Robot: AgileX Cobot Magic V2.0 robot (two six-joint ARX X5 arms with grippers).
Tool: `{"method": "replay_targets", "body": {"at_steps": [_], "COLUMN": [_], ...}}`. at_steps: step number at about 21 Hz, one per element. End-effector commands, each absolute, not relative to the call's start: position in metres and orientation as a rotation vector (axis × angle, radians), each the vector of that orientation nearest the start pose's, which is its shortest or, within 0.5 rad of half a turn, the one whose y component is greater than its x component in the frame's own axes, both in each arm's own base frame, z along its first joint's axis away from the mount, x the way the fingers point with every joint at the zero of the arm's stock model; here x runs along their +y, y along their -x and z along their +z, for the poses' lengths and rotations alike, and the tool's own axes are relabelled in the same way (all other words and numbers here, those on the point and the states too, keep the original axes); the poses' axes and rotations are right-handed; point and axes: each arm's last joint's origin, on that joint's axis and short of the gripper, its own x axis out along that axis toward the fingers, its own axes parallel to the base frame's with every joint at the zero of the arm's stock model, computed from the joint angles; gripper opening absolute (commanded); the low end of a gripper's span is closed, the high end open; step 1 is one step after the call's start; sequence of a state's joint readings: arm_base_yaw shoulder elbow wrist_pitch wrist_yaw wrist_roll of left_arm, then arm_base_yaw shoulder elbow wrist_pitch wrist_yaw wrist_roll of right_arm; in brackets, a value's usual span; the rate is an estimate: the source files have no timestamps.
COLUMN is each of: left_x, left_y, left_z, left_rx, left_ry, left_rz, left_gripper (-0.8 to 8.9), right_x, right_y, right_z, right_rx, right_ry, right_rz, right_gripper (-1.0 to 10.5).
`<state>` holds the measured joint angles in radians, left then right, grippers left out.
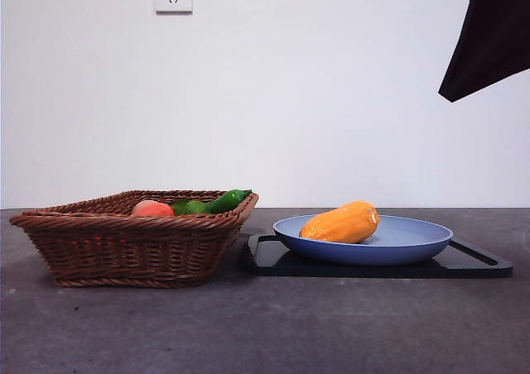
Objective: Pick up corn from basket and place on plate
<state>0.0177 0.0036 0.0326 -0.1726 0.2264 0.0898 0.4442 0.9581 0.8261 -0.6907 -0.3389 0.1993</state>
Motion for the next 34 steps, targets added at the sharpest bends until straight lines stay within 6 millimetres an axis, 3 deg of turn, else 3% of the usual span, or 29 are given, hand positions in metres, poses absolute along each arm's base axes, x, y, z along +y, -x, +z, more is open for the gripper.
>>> {"method": "replay_targets", "body": {"at_steps": [1,11,15,19,24,34], "left_x": [-0.005,-0.005,-0.005,-0.005,-0.005,-0.005], "left_y": [-0.095,-0.095,-0.095,-0.095,-0.095,-0.095], "left_z": [0.149,0.149,0.149,0.149,0.149,0.149], "left_rx": [0.174,0.174,0.174,0.174,0.174,0.173], "left_ry": [-0.062,-0.062,-0.062,-0.062,-0.062,-0.062], "left_rz": [-0.213,-0.213,-0.213,-0.213,-0.213,-0.213], "left_gripper": [0.08,0.08,0.08,0.08,0.08,0.08], "right_x": [0.089,0.089,0.074,0.040,0.008,0.001], "right_y": [-0.163,-0.164,-0.169,-0.158,-0.126,-0.102], "right_z": [0.280,0.281,0.298,0.309,0.273,0.204], "right_rx": [0.900,0.870,0.613,0.335,0.106,0.039], "right_ry": [-0.142,-0.088,0.050,0.016,0.020,0.073], "right_rz": [0.654,0.666,0.493,0.356,0.164,0.080], "right_gripper": [0.0,0.0,0.0,0.0,0.0,0.0]}}
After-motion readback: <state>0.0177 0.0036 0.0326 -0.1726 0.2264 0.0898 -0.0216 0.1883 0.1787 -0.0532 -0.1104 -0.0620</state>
